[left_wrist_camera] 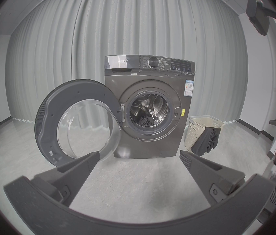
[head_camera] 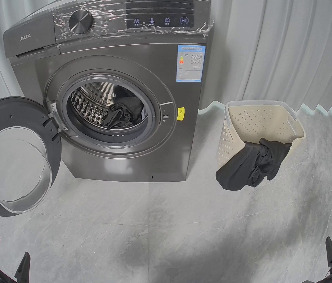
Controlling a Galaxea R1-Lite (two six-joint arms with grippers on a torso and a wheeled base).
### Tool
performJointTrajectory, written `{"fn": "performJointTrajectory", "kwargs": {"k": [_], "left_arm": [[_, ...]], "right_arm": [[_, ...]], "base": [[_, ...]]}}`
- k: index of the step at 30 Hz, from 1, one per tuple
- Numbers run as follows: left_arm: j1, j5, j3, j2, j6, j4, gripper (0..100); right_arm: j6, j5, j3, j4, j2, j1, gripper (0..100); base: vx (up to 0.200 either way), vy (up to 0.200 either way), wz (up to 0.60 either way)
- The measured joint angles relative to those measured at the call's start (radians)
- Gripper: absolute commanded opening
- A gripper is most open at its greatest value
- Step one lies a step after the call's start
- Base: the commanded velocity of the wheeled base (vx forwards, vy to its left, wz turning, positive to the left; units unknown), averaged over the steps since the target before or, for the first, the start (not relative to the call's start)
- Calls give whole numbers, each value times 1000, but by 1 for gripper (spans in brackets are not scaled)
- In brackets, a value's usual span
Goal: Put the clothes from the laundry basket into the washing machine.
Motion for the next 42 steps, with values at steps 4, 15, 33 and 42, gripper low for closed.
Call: {"fn": "performJointTrajectory", "kwargs": {"k": [4,15,33,42], "left_arm": [[0,0,0,1,1,0,100],[0,2,0,1,-2,0,100],[0,2,0,2,-8,-1,100],[0,2,0,2,-6,0,100]], "right_arm": [[0,0,0,0,0,0,100],[0,0,0,0,0,0,100],[0,0,0,0,1,0,100],[0,0,0,0,2,0,100]], "base": [[0,-200,0],[0,-200,0],[0,-133,0],[0,0,0]]}}
